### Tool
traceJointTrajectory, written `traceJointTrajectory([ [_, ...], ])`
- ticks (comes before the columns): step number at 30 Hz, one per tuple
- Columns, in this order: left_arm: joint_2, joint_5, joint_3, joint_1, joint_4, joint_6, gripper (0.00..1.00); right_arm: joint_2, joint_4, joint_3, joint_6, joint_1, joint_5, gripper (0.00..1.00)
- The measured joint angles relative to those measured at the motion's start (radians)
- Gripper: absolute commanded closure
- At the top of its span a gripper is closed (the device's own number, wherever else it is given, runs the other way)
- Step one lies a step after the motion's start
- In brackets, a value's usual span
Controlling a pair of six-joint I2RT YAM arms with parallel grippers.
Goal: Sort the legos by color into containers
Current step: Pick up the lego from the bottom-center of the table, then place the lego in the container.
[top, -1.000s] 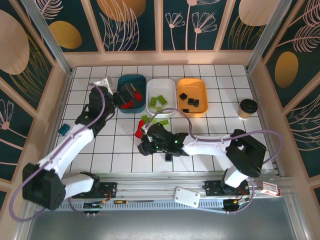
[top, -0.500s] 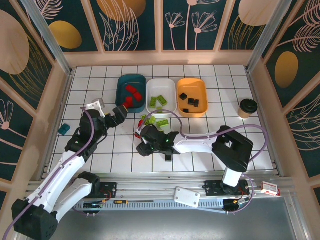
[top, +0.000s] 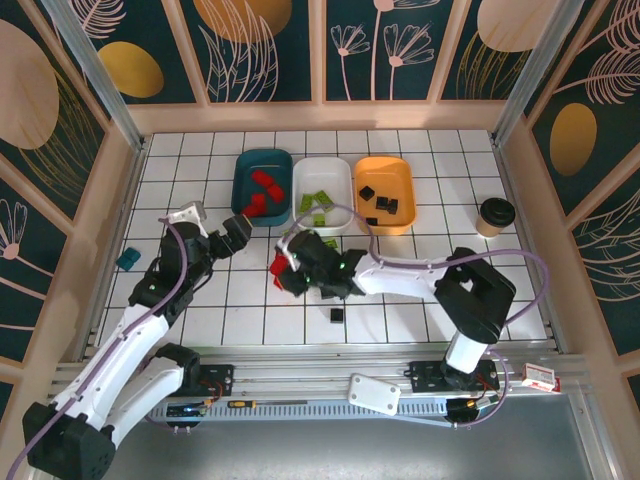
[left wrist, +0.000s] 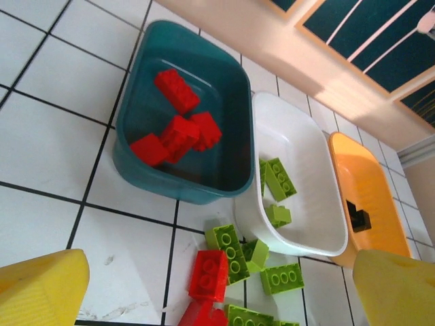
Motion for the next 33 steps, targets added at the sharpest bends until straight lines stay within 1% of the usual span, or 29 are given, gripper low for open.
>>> traceJointTrajectory([
  [3,-0.036,-0.016,-0.003,0.000,-0.009,-0.004,0.02,0.004,0.020,0.110,-0.006,-0.086,-0.002,0.90],
  [5,-0.049,-0.022,-0.003,0.000,-0.016,-0.005,0.01,0.036,0.029,0.214,-0.010,-0.137,-0.002,0.90],
  [9,-0.056,-0.034,-0.005,0.000,-0.040,-0.008,0.01,0.212,0.049,0.483,-0.013,-0.209,-0.012,0.90],
  [13,-0.068,-0.036,-0.007,0.000,-0.064,-0.008,0.01,0.427,0.008,0.711,-0.013,-0.239,-0.034,0.90],
  [16,-0.082,-0.036,-0.008,0.000,-0.073,-0.008,0.02,0.562,-0.057,0.846,-0.011,-0.246,-0.047,0.89],
  [18,-0.086,-0.037,-0.008,0.000,-0.080,-0.008,0.01,0.623,-0.093,0.905,-0.009,-0.249,-0.060,0.86],
  [19,-0.087,-0.038,-0.008,0.000,-0.083,-0.008,0.02,0.643,-0.108,0.922,-0.008,-0.251,-0.064,0.84],
  [20,-0.087,-0.039,-0.008,0.000,-0.085,-0.008,0.02,0.654,-0.107,0.932,-0.006,-0.252,-0.074,0.78],
  [21,-0.087,-0.039,-0.010,0.000,-0.086,-0.008,0.02,0.660,-0.116,0.951,-0.005,-0.253,-0.079,0.67],
  [22,-0.087,-0.038,-0.011,0.000,-0.087,-0.008,0.01,0.661,-0.127,0.962,-0.004,-0.254,-0.083,0.55],
  [23,-0.087,-0.039,-0.012,0.000,-0.087,-0.008,0.01,0.662,-0.137,0.973,-0.005,-0.255,-0.085,0.47],
  [25,-0.086,-0.039,-0.014,0.000,-0.090,-0.008,0.01,0.665,-0.147,0.993,-0.002,-0.257,-0.085,0.36],
  [27,-0.085,-0.038,-0.015,0.000,-0.089,-0.008,0.02,0.665,-0.148,0.997,0.003,-0.258,-0.078,0.32],
  [33,-0.071,-0.035,-0.015,0.000,-0.089,-0.008,0.01,0.665,-0.158,0.997,0.013,-0.263,-0.047,0.30],
])
